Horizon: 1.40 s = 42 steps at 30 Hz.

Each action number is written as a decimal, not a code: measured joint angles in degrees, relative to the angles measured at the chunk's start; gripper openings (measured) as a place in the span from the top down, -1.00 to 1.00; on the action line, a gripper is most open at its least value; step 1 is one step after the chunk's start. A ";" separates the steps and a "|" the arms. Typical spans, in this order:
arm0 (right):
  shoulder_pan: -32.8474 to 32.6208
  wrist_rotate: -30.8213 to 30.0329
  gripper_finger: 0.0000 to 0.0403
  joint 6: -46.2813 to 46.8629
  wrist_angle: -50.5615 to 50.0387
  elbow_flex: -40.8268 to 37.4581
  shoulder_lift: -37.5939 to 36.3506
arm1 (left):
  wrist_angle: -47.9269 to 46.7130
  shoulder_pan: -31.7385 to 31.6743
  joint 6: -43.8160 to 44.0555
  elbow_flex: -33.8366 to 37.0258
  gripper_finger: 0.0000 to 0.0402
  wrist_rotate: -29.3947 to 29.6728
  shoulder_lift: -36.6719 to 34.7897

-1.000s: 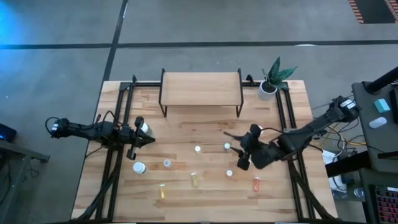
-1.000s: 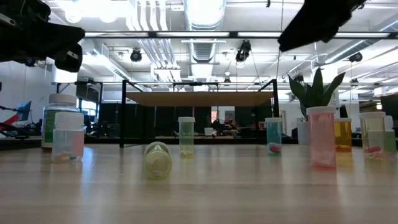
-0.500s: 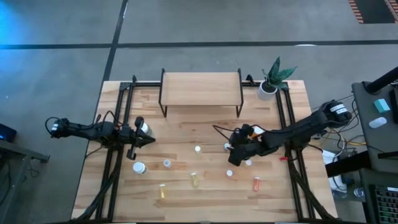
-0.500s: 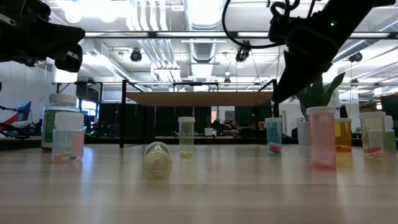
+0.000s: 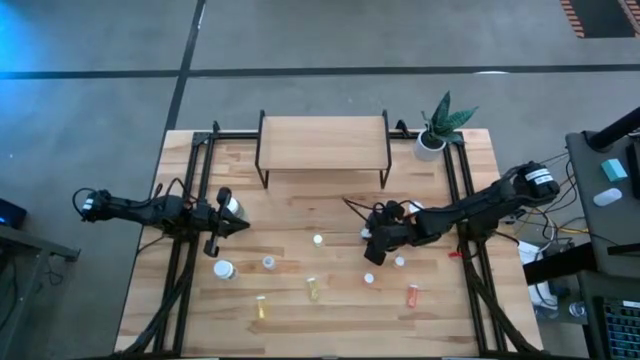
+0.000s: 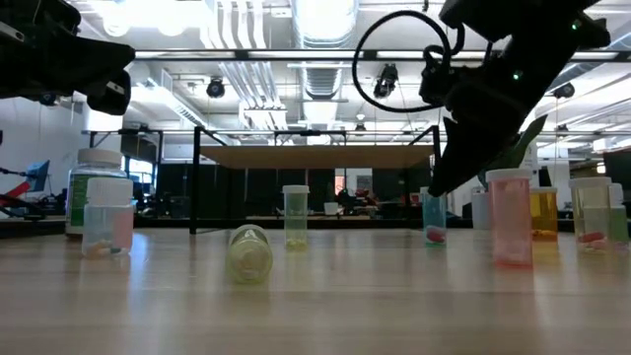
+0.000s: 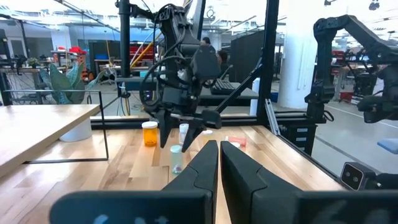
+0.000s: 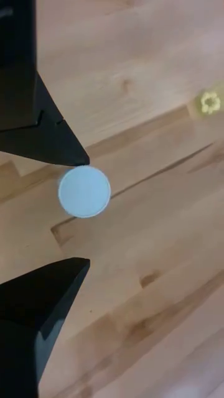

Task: Pick and place medicine bottles onto shelf by color
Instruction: Put the blue pill bottle on the shelf

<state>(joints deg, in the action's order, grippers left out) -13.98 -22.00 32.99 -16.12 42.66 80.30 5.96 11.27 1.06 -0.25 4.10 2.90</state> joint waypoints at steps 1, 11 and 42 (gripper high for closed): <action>0.05 0.16 -0.21 -0.04 1.42 -0.73 0.11 | 0.00 0.01 0.01 0.00 1.00 0.01 0.00; 1.67 3.06 -0.15 -0.44 15.98 -8.31 0.43 | 0.00 0.02 0.02 0.00 1.00 0.00 0.07; 3.15 2.48 0.45 -3.02 21.68 -11.48 0.47 | 0.00 0.00 0.02 0.00 1.00 0.00 0.05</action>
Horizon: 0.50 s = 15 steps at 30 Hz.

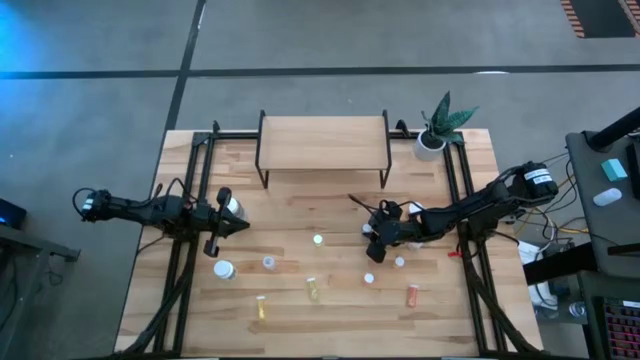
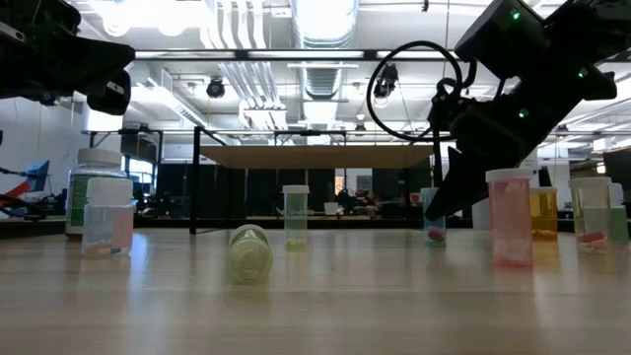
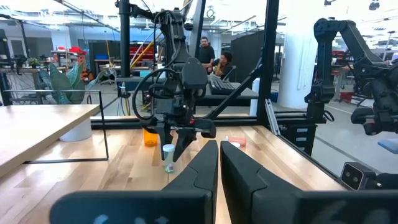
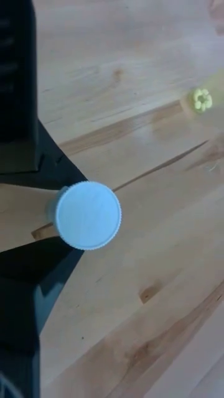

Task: Pick and place medicine bottles onto shelf by color
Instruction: Put the blue pill bottle on the shelf

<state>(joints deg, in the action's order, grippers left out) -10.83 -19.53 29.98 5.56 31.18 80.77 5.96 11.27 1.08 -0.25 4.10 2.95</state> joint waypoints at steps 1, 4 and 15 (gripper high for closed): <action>0.00 0.00 0.47 0.00 0.00 0.00 0.00 | 0.00 0.02 -0.01 0.00 1.00 0.00 0.02; 0.00 0.00 0.50 0.00 0.02 0.00 0.00 | 0.00 0.02 0.00 0.00 1.00 0.00 0.00; 0.00 0.07 0.53 -0.20 1.42 0.00 -0.84 | -0.01 0.01 -0.01 0.00 1.00 0.00 -0.01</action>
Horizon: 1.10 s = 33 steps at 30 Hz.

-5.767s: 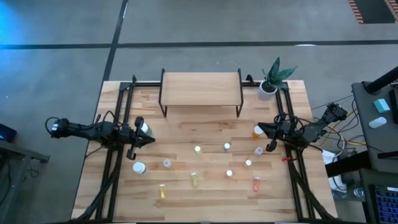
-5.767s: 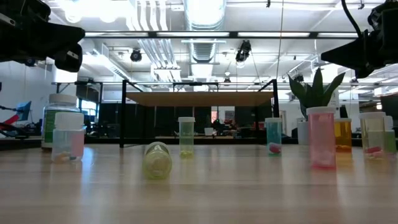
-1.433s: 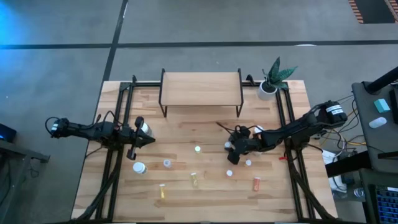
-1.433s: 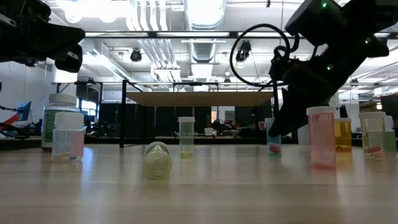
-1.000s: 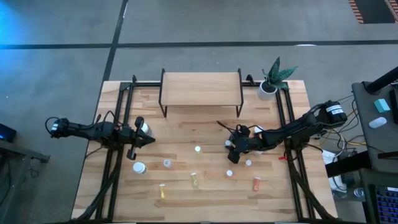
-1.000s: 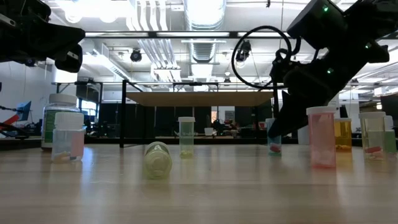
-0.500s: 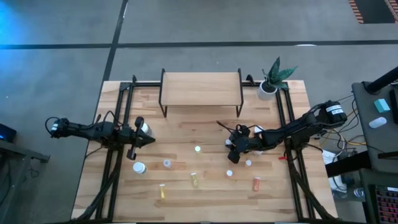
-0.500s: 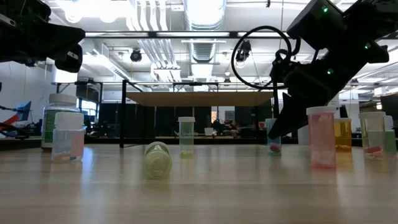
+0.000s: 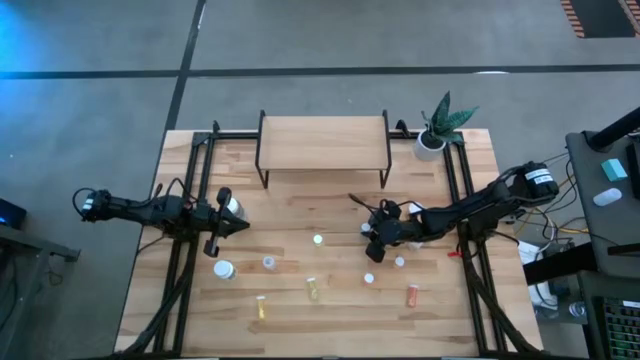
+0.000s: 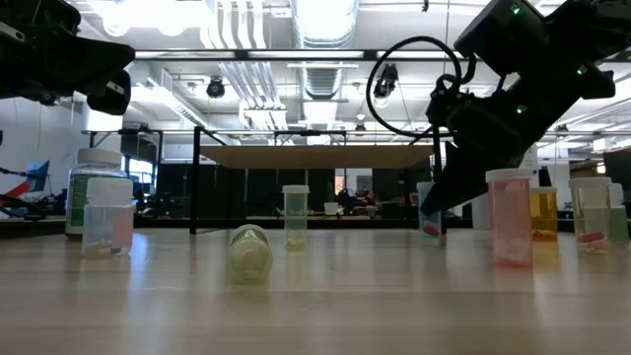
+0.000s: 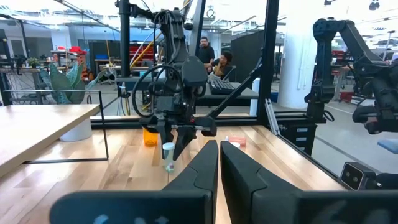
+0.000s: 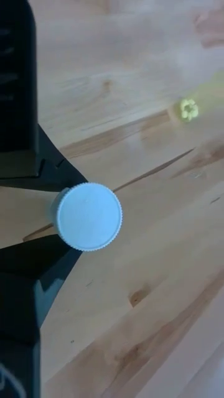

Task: Pick and place medicine bottles onto shelf by color
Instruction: Put the blue pill bottle on the shelf

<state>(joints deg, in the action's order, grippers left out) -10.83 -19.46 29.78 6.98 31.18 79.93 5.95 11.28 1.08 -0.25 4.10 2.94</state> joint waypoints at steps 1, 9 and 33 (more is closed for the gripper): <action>0.00 0.00 0.53 -0.01 0.00 0.00 -0.44 | -0.01 0.01 -0.02 0.00 1.00 0.01 0.00; 0.00 0.01 0.53 -0.71 1.27 0.01 -6.38 | 0.01 -0.01 0.00 0.00 1.00 0.02 0.00; 17.08 -0.07 0.51 -15.70 -15.42 24.74 -13.06 | -0.05 0.01 -0.02 0.00 1.00 0.00 0.01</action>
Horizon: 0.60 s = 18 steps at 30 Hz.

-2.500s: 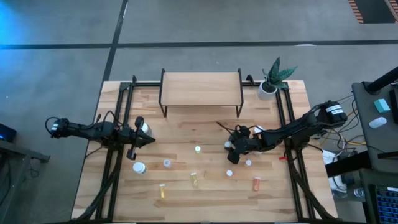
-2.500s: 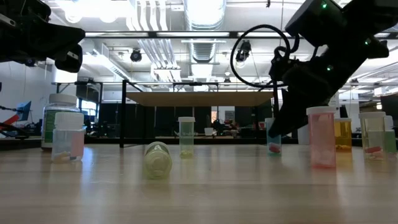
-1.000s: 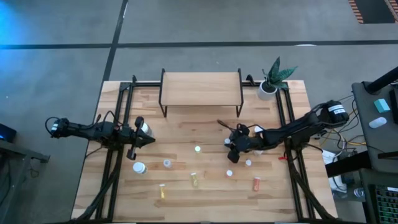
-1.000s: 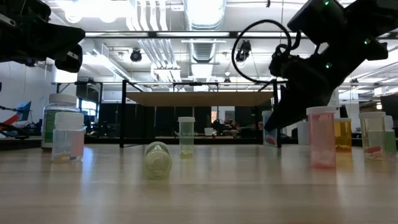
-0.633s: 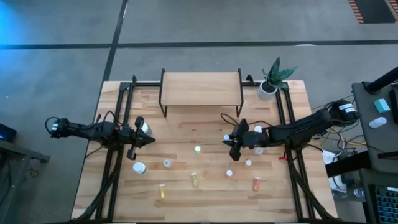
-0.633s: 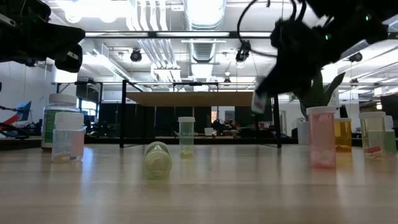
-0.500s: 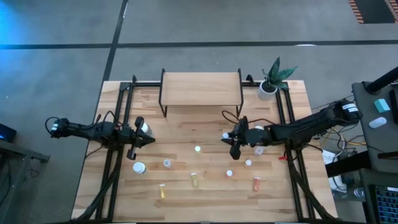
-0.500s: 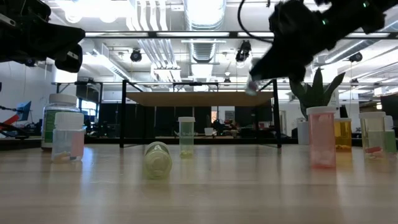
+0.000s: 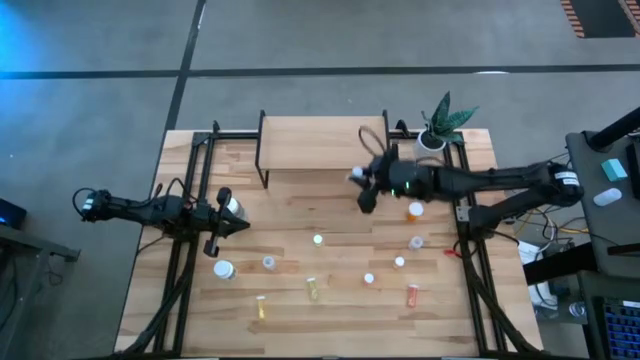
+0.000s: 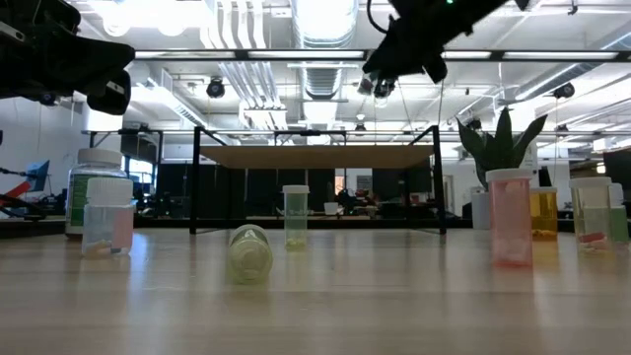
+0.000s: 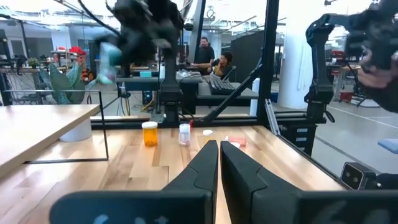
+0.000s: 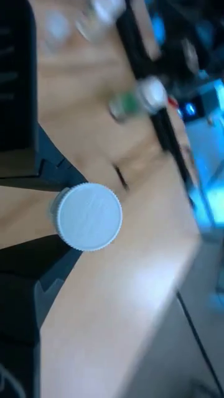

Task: Pick and place medicine bottles onto shelf by color
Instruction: Put the blue pill bottle on the shelf

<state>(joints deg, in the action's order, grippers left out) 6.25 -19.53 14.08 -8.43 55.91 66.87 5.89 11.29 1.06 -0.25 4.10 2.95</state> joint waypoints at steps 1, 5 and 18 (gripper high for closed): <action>1.59 0.00 0.51 -0.62 -1.09 1.84 0.26 | 0.00 -0.02 0.01 0.00 1.00 0.00 -0.07; 8.33 0.08 0.50 -3.26 -6.36 8.96 2.09 | -0.02 -0.02 0.02 0.00 1.00 0.00 0.01; 26.64 12.21 0.50 -4.18 -17.63 22.78 15.71 | 0.09 -0.02 0.02 0.00 1.00 0.00 -0.01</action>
<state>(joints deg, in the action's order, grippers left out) 32.88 -7.32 9.90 -26.07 78.69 82.58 5.98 11.27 1.08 -0.25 4.10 2.94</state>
